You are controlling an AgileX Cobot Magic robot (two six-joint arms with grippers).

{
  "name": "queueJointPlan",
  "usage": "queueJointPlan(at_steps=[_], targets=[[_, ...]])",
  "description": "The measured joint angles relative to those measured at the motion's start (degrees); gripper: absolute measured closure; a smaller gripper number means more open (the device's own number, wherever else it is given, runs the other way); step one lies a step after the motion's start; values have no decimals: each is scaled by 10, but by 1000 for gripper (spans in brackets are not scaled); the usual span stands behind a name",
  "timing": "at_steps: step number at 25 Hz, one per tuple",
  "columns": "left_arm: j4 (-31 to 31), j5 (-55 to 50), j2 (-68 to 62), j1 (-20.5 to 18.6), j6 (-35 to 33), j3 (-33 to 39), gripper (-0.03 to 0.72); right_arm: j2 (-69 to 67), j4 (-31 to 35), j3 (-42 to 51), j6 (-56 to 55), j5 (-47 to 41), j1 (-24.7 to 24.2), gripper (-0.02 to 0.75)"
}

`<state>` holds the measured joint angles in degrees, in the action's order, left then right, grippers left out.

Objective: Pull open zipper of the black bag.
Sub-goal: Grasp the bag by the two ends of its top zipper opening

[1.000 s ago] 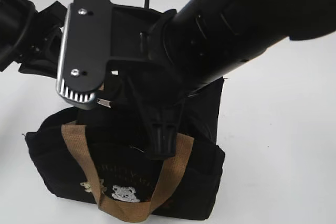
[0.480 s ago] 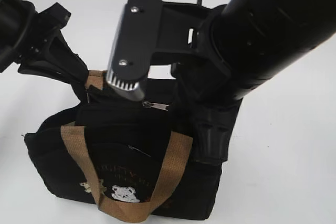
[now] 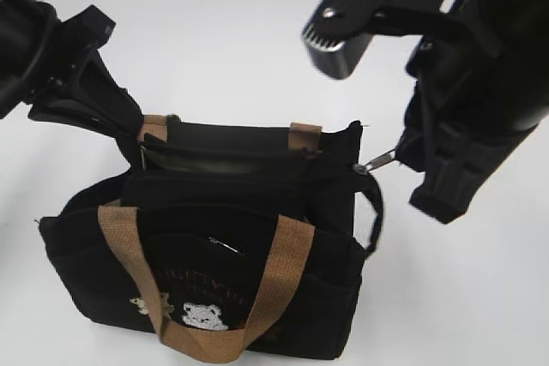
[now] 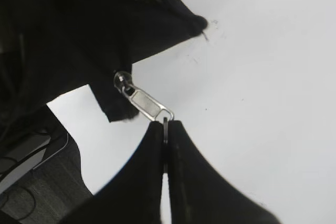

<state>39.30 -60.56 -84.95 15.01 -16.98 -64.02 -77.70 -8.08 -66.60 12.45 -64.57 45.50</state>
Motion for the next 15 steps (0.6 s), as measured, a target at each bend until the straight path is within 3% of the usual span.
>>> queueJointPlan(at_steps=[5, 11, 13, 15], targets=[[0, 0, 0, 0, 0, 0, 659, 22, 22, 0, -8, -8, -56, 739], [0, -2, 0, 0, 0, 0, 659, 23, 76, 0, -7, -9, -66, 729], [-3, -4, 4, 0, 0, 0, 631, 23, 81, 0, -14, -9, -66, 676], [-8, -7, 15, 0, 0, 0, 557, 23, 81, 0, -27, -10, -66, 570]])
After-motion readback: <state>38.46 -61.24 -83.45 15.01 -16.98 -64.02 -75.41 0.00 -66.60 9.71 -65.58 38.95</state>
